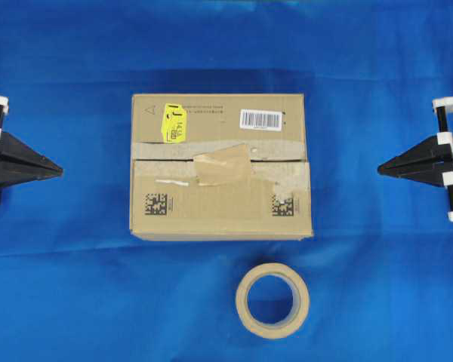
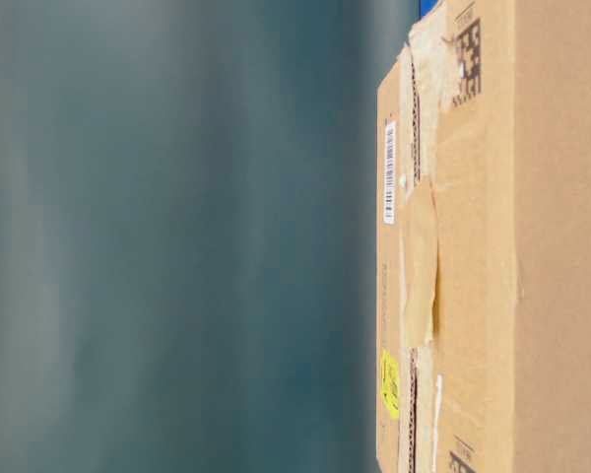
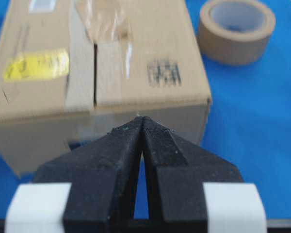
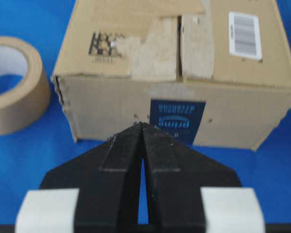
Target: Apply tape along the seams of the closed cardboard box to seal it securely.
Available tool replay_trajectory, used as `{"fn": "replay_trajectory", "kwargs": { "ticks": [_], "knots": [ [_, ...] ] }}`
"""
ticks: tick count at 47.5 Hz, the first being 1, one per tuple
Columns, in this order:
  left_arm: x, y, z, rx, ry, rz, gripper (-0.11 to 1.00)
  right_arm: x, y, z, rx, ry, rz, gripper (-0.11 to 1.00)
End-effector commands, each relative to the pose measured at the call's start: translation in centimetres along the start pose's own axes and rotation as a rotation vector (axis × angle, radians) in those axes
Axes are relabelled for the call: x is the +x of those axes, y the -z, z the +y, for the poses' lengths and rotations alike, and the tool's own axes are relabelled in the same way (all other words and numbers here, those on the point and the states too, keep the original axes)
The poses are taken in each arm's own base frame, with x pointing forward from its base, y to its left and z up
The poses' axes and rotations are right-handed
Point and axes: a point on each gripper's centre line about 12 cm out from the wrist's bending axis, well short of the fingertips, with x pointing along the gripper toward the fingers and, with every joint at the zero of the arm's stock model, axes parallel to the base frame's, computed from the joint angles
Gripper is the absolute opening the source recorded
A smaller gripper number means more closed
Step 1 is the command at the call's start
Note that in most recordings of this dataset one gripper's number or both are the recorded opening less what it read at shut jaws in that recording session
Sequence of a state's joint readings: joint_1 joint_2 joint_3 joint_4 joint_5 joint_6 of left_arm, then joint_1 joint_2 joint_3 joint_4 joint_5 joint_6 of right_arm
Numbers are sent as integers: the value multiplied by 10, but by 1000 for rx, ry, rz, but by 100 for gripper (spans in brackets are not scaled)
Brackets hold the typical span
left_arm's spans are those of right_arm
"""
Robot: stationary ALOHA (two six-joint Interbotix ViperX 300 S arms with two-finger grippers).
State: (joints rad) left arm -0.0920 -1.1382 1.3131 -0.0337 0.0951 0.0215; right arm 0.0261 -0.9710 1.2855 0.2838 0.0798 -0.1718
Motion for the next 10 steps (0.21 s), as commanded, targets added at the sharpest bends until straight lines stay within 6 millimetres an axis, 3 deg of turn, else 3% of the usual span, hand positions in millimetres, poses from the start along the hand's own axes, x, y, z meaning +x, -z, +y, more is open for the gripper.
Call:
{"fn": "replay_trajectory", "kwargs": {
  "ticks": [1, 10],
  "knots": [
    [2, 4, 1, -12, -3, 18, 0, 2, -2, 0, 1, 4, -3, 0],
    [2, 8, 3, -24, -18, 29, 0, 4, 0, -1, 1, 7, 8, 0]
  ]
}}
